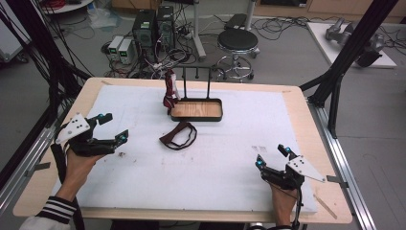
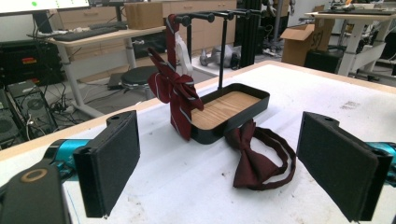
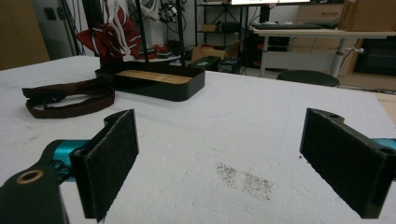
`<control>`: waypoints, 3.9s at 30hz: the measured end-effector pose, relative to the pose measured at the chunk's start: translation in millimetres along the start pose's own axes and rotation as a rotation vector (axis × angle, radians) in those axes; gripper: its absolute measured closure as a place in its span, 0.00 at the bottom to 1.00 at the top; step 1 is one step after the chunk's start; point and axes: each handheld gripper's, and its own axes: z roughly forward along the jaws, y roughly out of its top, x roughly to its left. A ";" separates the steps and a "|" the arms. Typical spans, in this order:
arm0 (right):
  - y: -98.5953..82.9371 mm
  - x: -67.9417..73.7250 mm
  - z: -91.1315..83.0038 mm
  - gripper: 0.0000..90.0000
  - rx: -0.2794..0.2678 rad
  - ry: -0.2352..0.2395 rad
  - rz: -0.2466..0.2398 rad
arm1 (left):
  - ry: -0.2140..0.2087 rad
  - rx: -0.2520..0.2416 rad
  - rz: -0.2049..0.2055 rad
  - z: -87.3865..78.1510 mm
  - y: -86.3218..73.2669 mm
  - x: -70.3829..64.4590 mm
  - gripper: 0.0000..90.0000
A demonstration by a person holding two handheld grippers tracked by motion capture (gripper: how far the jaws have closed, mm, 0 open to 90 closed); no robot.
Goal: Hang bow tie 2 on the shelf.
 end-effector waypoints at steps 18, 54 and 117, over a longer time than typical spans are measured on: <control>0.0 -0.4 -0.1 0.12 -0.004 0.001 0.003 | -0.103 0.082 0.025 30.5 25.7 -11.7 0.16; -0.2 -0.8 -0.8 0.12 -0.007 0.009 0.014 | -0.190 0.459 0.031 118.3 33.9 -44.3 0.16; -0.6 -1.5 -1.4 0.12 -0.017 0.008 0.010 | -0.114 0.853 0.032 172.9 -25.5 -46.1 0.59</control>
